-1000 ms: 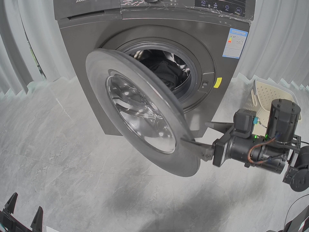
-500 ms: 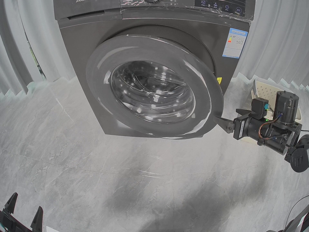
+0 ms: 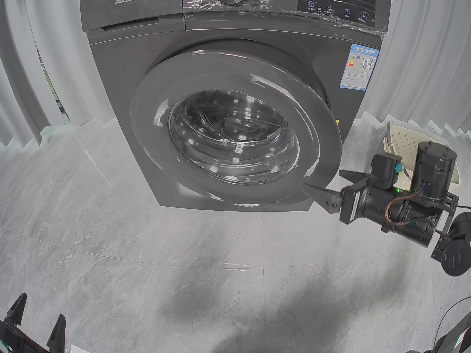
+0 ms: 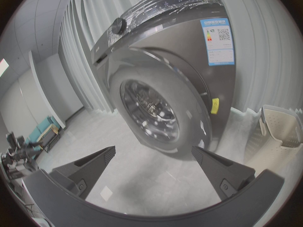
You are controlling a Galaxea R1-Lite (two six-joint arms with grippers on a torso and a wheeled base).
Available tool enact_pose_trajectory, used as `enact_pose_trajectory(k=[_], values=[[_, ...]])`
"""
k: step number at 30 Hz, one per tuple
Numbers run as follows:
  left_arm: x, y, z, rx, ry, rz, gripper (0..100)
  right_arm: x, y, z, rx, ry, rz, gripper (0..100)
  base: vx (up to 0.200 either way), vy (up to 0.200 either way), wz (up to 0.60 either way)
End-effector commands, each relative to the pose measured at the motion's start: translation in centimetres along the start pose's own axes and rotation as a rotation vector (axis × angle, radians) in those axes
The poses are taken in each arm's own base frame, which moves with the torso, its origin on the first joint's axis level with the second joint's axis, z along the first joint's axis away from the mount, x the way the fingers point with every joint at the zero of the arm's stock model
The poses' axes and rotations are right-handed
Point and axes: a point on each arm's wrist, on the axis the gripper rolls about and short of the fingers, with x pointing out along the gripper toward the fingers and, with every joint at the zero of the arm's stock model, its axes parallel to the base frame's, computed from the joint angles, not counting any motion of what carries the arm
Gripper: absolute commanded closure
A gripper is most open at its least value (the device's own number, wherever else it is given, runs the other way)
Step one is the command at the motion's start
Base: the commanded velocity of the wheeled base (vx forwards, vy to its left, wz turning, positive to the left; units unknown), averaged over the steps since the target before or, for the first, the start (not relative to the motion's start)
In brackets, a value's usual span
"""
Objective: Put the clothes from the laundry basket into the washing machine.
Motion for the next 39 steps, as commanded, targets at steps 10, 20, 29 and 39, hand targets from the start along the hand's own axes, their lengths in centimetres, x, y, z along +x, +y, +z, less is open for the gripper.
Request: enact_pose_trajectory(k=[10, 20, 29, 39], values=[[0.1, 0.0, -0.5, 0.000, 0.010, 0.000, 0, 3.4, 0.7, 3.9, 0.045, -0.153, 0.030, 0, 0.200, 0.000, 0.00], [0.1, 0.0, -0.5, 0.000, 0.010, 0.000, 0, 4.3, -0.2, 4.4, 0.037, -0.230, -0.005, 0, 0.060, 0.000, 0.00], [0.1, 0.0, -0.5, 0.000, 0.010, 0.000, 0, -4.5, 1.6, 0.9, -0.010, -0.132, 0.077, 0, 0.000, 0.000, 0.00], [0.1, 0.0, -0.5, -0.002, 0.010, 0.000, 0, -18.8, -1.7, -3.8, -0.069, -0.270, -0.185, 0, 0.000, 0.000, 0.00]])
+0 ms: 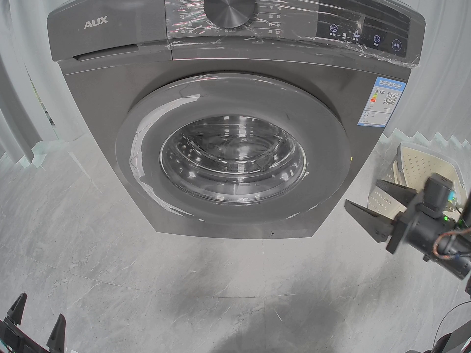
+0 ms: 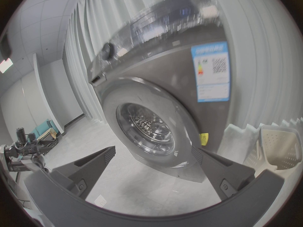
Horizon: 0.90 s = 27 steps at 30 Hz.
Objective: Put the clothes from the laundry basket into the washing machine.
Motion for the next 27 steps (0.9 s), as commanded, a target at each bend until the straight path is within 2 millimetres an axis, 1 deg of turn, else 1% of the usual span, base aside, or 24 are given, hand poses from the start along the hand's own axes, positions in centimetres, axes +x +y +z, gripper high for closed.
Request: enact_pose_trajectory(k=[1, 2, 4, 6, 11, 12, 13, 14, 15, 17, 19, 21, 24, 27], values=[[0.1, 0.0, -0.5, 0.000, 0.009, 0.000, 0, -12.3, -2.1, -2.3, -0.052, -0.159, -0.240, 0, 0.000, 0.000, 0.00], [0.1, 0.0, -0.5, 0.000, 0.009, 0.000, 0, -13.0, -2.1, -2.6, -0.055, -0.167, -0.275, 0, 0.000, 0.000, 0.00], [0.1, 0.0, -0.5, 0.000, 0.009, 0.000, 0, -15.4, -2.0, -3.5, -0.067, -0.199, -0.365, 0, 0.000, 0.000, 0.00], [0.1, 0.0, -0.5, 0.000, 0.009, 0.000, 0, -17.0, -1.6, -4.3, -0.075, -0.220, -0.407, 0, 0.000, 0.000, 0.00], [0.1, 0.0, -0.5, -0.003, 0.009, 0.000, 0, -20.0, -0.5, -7.2, -0.077, -0.212, -0.444, 0, 0.000, 0.000, 0.00], [0.1, 0.0, -0.5, -0.003, 0.009, 0.000, 0, -20.4, -0.4, -7.8, -0.076, -0.208, -0.444, 0, 0.000, 0.000, 0.00], [0.1, 0.0, -0.5, -0.003, 0.009, 0.000, 0, -20.4, -0.4, -7.8, -0.076, -0.208, -0.444, 0, 0.000, 0.000, 0.00], [0.1, 0.0, -0.5, -0.001, 0.009, 0.000, 0, -20.8, -0.2, -9.0, -0.069, -0.184, -0.454, 0, 0.000, 0.000, 0.00], [0.1, 0.0, -0.5, -0.001, 0.009, 0.000, 0, -20.8, -0.3, -9.2, -0.059, -0.174, -0.456, 0, 0.000, 0.000, 0.00], [0.1, 0.0, -0.5, -0.001, 0.009, 0.000, 0, -20.8, -0.3, -9.2, -0.052, -0.168, -0.464, 0, 0.000, 0.000, 0.00], [0.1, 0.0, -0.5, -0.007, 0.009, 0.001, 0, -20.8, -0.5, -9.6, -0.037, -0.134, -0.559, 0, 0.000, 0.000, 0.00], [0.1, 0.0, -0.5, -0.007, 0.009, 0.001, 0, -20.9, -0.7, -10.3, -0.033, -0.064, -0.634, 0, 0.000, 0.000, 0.00], [0.1, 0.0, -0.5, -0.009, 0.009, 0.001, 0, -20.9, -0.8, -10.7, -0.031, -0.026, -0.671, 0, 0.000, 0.000, 0.00], [0.1, 0.0, -0.5, -0.007, 0.009, 0.001, 0, -20.9, -0.7, -10.7, -0.038, -0.025, -0.711, 0, 0.000, 0.000, 0.00]])
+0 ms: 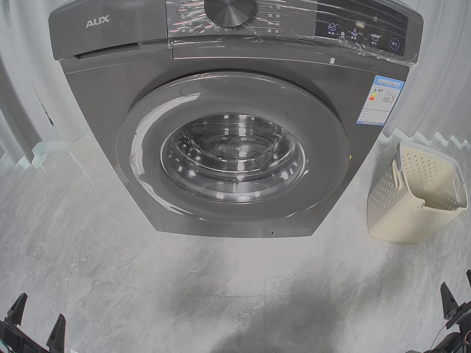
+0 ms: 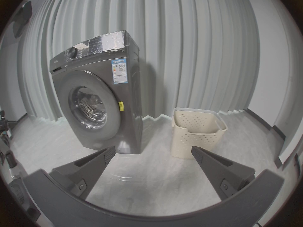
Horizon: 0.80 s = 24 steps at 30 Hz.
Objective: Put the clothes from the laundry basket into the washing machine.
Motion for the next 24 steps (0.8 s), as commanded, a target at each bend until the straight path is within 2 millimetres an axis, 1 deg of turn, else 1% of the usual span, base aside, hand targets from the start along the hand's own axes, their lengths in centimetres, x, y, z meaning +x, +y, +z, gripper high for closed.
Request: enact_pose_trajectory(k=[1, 2, 9, 10, 11, 14, 24], values=[[0.07, 0.00, -0.46, -0.001, 0.009, 0.000, 0, -0.73, 0.01, -1.05, -0.023, -0.045, -0.125, 0, 0.000, 0.000, 0.00], [0.07, 0.00, -0.46, -0.001, 0.009, 0.000, 0, -0.98, 0.13, -1.06, -0.051, -0.076, -0.158, 0, 0.000, 0.000, 0.00], [0.07, 0.00, -0.46, -0.002, 0.009, 0.000, 0, -1.22, 0.21, -1.25, -0.050, -0.100, -0.061, 0, 0.000, 0.000, 0.00], [0.07, 0.00, -0.46, -0.002, 0.009, 0.000, 0, -1.12, 0.49, -1.80, -0.011, -0.036, 0.066, 0, 0.000, 0.000, 0.00], [0.07, 0.00, -0.46, -0.002, 0.009, 0.000, 0, -1.16, 0.54, -1.91, -0.009, -0.022, 0.090, 0, 0.000, 0.000, 0.00], [0.07, 0.00, -0.46, -0.001, 0.009, 0.000, 0, -1.17, 0.40, -1.85, -0.013, -0.042, 0.023, 0, 0.000, 0.000, 0.00], [0.06, 0.00, -0.45, 0.002, 0.006, 0.002, 0, -1.17, 0.41, -1.85, -0.015, -0.042, 0.033, 0, 0.000, 0.000, 0.00]])
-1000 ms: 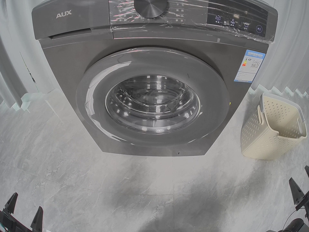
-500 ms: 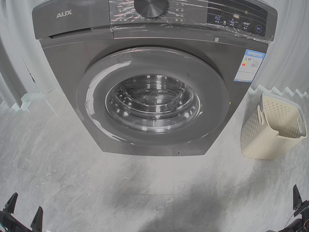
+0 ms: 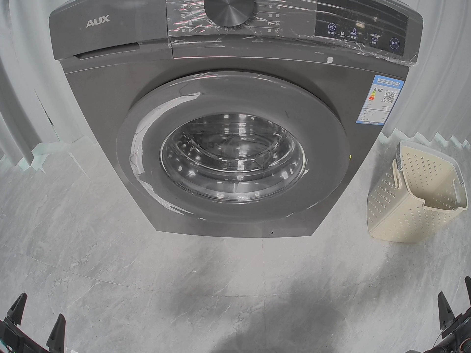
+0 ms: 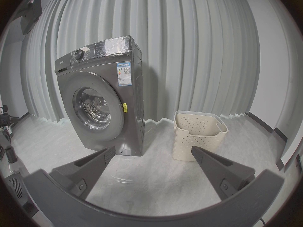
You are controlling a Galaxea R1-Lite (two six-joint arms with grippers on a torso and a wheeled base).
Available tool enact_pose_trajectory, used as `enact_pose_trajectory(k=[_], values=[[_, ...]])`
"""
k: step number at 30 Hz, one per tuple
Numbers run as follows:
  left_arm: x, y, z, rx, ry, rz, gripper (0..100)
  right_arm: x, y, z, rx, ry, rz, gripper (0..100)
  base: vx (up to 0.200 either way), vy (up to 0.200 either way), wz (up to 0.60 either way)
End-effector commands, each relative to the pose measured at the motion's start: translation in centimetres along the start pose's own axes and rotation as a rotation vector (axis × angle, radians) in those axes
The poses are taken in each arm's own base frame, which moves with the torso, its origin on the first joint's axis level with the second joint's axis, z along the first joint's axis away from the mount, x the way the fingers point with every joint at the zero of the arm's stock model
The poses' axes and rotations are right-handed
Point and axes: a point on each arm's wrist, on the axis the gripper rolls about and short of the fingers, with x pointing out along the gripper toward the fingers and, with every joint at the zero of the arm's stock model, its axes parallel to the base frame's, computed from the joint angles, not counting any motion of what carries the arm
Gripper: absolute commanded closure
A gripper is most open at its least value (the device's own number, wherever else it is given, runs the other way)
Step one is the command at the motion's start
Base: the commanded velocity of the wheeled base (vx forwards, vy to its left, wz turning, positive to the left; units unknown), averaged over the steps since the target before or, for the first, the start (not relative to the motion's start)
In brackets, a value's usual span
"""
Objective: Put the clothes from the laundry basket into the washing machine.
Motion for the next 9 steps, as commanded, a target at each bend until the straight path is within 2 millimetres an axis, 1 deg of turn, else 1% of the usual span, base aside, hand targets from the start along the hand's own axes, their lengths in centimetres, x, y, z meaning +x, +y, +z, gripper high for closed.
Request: enact_pose_trajectory(k=[1, 9], values=[[0.07, -0.01, -0.51, 0.004, 0.009, 0.000, 0, 0.05, 0.00, -0.51, 0.003, 0.008, 0.004, 0, 0.000, 0.000, 0.00], [0.07, -0.01, -0.51, 0.003, 0.009, 0.000, 0, 0.04, 0.00, -0.52, 0.004, 0.006, 0.004, 0, 0.000, 0.000, 0.00]])
